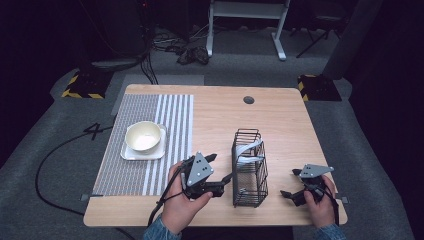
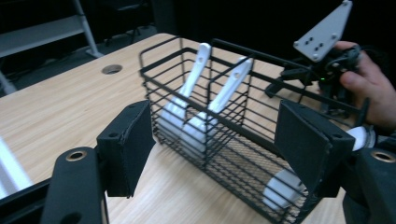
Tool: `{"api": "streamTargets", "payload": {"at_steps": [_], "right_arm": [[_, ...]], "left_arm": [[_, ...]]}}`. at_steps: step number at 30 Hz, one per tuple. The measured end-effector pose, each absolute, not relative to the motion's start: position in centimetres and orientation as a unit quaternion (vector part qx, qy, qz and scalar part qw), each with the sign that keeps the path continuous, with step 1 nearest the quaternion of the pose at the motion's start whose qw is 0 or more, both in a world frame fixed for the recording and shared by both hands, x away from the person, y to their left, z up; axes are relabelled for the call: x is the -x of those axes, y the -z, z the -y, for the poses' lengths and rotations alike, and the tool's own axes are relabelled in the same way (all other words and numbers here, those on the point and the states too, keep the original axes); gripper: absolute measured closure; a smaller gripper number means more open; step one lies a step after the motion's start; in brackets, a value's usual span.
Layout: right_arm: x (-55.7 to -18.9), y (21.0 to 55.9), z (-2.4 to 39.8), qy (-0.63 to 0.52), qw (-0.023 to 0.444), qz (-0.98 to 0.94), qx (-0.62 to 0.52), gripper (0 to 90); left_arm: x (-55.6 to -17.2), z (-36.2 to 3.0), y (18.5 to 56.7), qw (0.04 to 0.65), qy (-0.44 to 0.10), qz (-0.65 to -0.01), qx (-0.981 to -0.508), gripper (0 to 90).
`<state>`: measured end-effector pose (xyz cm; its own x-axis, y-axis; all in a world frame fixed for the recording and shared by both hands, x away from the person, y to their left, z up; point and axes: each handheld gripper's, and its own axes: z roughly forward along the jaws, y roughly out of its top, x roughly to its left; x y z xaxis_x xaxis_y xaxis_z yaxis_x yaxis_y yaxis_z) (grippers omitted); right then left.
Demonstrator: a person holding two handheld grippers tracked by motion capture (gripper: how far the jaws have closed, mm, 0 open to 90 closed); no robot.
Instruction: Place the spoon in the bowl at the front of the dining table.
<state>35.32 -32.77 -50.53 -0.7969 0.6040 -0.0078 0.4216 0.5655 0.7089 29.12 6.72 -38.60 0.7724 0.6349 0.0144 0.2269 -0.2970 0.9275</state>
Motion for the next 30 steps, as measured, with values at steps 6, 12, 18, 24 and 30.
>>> {"api": "streamTargets", "payload": {"at_steps": [6,12,18,24,30], "right_arm": [[-35.3,50.5,32.8,-0.363,0.126,-0.876,-0.293,0.4],[-35.3,50.5,32.8,-0.363,0.126,-0.876,-0.293,0.4],[-35.3,50.5,32.8,-0.363,0.127,-0.876,-0.292,0.4],[-35.3,50.5,32.8,-0.363,0.127,-0.876,-0.292,0.4],[-35.3,50.5,32.8,-0.364,0.126,-0.875,-0.292,0.4]], "left_arm": [[-28.6,-5.0,39.0,0.531,-0.176,-0.255,-0.789,28.8],[-28.2,-4.2,39.1,0.536,-0.167,-0.243,-0.791,30.8],[-28.0,-4.0,39.1,0.544,-0.166,-0.241,-0.787,31.0],[-27.5,-4.1,38.5,0.558,-0.167,-0.235,-0.778,31.0],[-26.7,-3.6,38.3,0.558,-0.147,-0.216,-0.787,38.0]]}}
